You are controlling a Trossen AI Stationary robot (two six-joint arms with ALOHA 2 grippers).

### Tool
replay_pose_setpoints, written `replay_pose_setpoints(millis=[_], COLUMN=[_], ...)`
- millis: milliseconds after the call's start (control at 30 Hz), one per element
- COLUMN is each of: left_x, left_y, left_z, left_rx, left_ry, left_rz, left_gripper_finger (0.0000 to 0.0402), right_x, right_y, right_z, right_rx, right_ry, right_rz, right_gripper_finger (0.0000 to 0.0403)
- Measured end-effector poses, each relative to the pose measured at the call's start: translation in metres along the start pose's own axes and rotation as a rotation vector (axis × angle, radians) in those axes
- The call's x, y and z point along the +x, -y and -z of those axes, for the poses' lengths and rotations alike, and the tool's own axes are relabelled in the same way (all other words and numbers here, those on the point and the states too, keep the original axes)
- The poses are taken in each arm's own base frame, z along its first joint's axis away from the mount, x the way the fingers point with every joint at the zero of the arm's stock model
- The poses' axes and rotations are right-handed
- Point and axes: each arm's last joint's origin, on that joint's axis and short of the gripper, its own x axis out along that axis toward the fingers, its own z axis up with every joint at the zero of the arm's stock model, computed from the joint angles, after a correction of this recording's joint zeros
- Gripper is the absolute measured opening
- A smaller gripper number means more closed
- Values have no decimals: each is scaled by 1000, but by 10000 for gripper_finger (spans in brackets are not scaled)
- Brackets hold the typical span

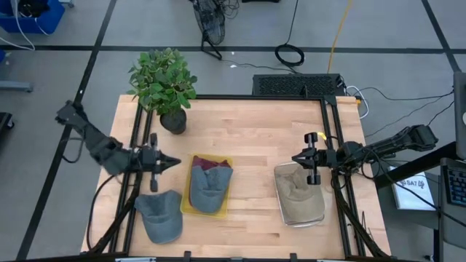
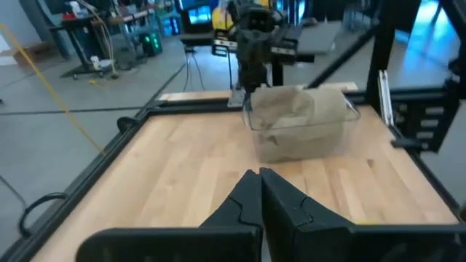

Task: Pick & Place hat
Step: Put the blue cap into the yellow bin

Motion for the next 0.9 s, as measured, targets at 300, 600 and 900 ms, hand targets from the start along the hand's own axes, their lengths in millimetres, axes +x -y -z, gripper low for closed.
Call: replay_pose_setpoints(millis=[300, 600, 900], left_x=[-18, -11, 9], left_y=[41, 82, 137], left_z=[-54, -29, 17], left_rx=[-31, -235, -298], left_ry=[-252, -815, -1093], left_rz=[2, -80, -105], left_gripper_finger=[2, 3, 3], right_x=[0, 0, 0], right_y=[0, 0, 0], right_z=[-1, 1, 2], right_rx=[-23, 4, 4], right_ry=[7, -7, -17], right_rz=[2, -2, -5], right_gripper_finger=[0, 0, 0])
